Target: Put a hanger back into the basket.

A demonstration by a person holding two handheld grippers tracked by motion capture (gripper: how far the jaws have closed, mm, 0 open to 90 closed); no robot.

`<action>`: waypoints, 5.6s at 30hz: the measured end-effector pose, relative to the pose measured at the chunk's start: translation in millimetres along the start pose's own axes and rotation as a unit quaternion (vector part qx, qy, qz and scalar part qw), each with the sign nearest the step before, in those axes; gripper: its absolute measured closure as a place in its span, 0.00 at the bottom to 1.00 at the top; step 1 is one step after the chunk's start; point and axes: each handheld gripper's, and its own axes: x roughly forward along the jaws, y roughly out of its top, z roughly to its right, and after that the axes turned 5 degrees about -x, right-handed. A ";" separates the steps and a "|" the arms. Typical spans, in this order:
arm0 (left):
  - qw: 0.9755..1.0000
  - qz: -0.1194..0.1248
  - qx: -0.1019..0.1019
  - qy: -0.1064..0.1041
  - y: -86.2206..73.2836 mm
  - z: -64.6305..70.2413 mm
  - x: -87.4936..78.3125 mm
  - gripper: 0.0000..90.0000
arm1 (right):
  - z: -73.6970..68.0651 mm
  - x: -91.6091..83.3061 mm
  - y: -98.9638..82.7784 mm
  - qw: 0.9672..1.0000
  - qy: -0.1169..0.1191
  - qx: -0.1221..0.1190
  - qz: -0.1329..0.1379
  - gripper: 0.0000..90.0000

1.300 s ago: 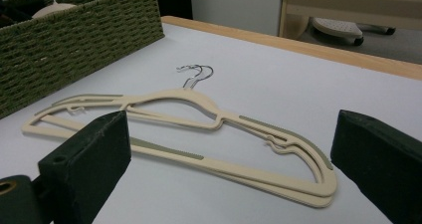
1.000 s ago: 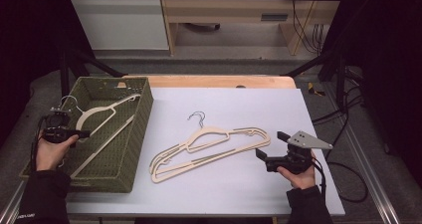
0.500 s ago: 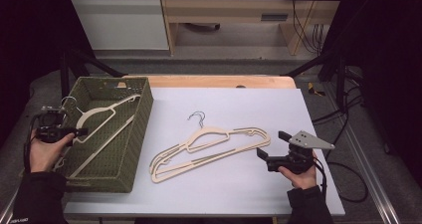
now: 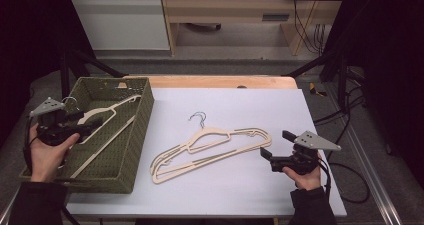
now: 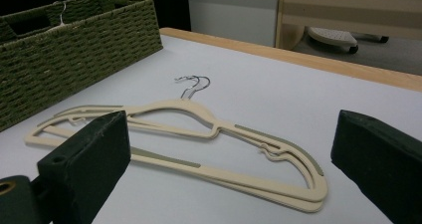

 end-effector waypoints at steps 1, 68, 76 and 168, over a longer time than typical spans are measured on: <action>1.000 0.002 0.003 -0.007 1.1 5.3 0.0 0.22 | 0.4 -0.4 0.1 1.000 0.000 0.000 0.001 0.03; 0.974 -0.188 0.112 -0.062 -87.3 158.3 167.7 0.52 | 0.5 0.0 -3.3 1.000 0.003 0.002 -0.002 0.03; 0.974 -0.193 0.107 -0.059 -87.9 157.6 168.1 0.72 | 0.1 0.5 -3.2 1.000 0.005 0.000 -0.002 0.03; 0.978 -0.084 0.181 -0.060 -67.2 199.3 87.8 0.88 | -62.8 237.6 49.0 0.989 0.029 0.011 -0.146 0.64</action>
